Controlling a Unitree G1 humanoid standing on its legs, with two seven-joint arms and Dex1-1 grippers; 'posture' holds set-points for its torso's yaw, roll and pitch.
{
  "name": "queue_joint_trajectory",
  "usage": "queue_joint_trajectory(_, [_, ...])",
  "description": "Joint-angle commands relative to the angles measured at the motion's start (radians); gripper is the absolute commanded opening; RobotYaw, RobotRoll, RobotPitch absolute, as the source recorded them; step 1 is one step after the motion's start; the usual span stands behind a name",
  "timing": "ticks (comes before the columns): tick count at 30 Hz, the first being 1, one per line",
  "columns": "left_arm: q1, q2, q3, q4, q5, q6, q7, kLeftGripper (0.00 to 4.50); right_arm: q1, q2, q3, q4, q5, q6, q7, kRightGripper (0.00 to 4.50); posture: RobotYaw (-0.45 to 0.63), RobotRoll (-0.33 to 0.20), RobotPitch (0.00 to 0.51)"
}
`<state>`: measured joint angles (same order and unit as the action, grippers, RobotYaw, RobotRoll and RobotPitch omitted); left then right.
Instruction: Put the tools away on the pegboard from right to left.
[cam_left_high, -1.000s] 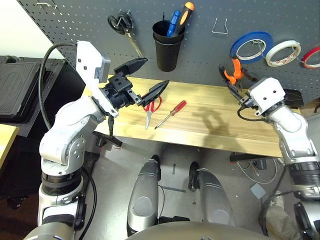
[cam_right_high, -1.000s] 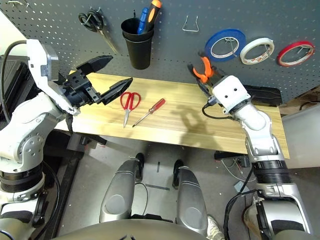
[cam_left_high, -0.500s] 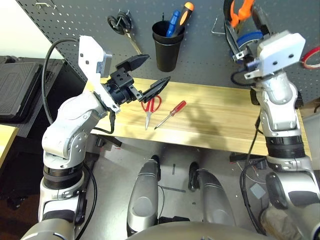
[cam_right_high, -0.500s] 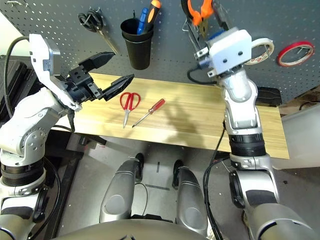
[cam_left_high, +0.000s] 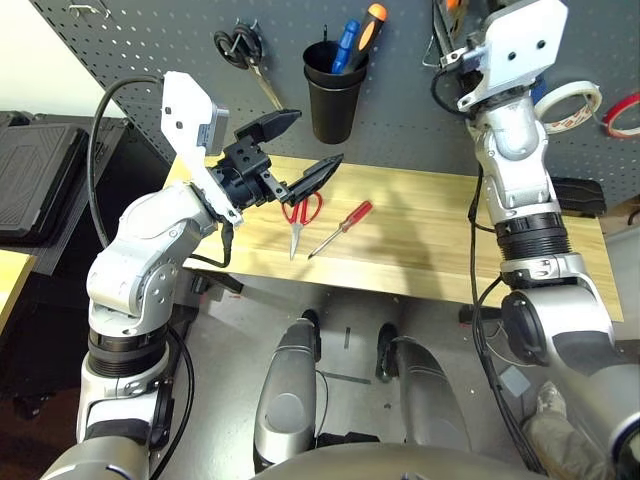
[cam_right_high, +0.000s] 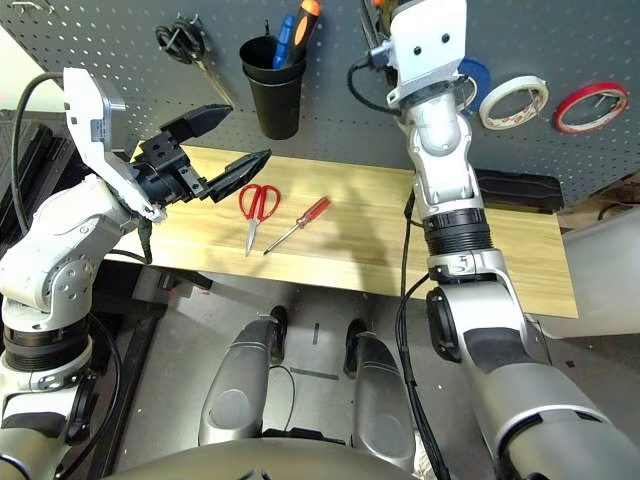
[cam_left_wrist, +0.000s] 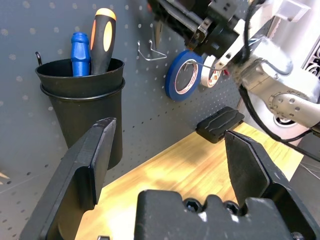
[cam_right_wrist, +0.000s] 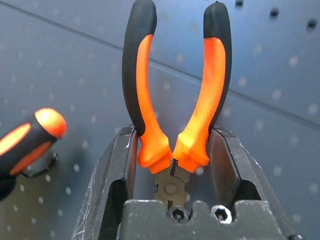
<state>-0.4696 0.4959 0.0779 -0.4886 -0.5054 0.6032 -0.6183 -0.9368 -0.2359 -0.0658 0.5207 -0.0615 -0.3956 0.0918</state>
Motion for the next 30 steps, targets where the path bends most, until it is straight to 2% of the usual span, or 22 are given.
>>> queue_joint_trajectory(1, [0.004,0.009,-0.020,0.009,0.012,-0.010,0.002,4.50,-0.016,0.016,-0.014,0.068,0.016,0.013,-0.024,2.26,0.30,0.000,0.267])
queue_joint_trajectory(11, [0.005,0.009,-0.032,0.029,0.030,-0.025,0.002,4.50,0.011,0.034,-0.009,0.167,0.021,0.030,-0.027,2.26,0.30,0.000,0.269])
queue_joint_trajectory(13, [0.008,0.008,-0.036,0.033,0.035,-0.028,0.004,4.50,0.024,0.030,-0.013,0.171,0.018,0.010,-0.035,2.96,0.30,0.000,0.269])
queue_joint_trajectory(15, [0.012,0.006,-0.039,0.040,0.040,-0.027,0.008,4.50,0.041,0.009,0.004,0.159,-0.007,-0.042,-0.024,3.32,0.30,0.000,0.269])
queue_joint_trajectory(18, [0.021,-0.006,-0.037,0.060,0.047,-0.028,0.019,4.50,0.102,-0.024,0.027,0.120,-0.036,-0.203,-0.008,4.45,0.30,0.000,0.269])
queue_joint_trajectory(23, [0.042,-0.019,-0.055,0.089,0.060,-0.029,0.032,4.50,0.229,-0.043,0.024,0.083,0.023,-0.372,0.072,4.48,0.31,0.000,0.266])
queue_joint_trajectory(26, [0.073,-0.018,-0.092,0.106,0.094,-0.039,0.035,4.50,0.342,-0.092,0.030,0.038,0.044,-0.390,0.150,4.48,0.31,0.000,0.264])
queue_joint_trajectory(30, [0.104,-0.018,-0.140,0.142,0.160,-0.085,0.044,4.50,0.437,-0.144,0.046,-0.011,0.042,-0.364,0.221,4.48,0.30,0.000,0.260])
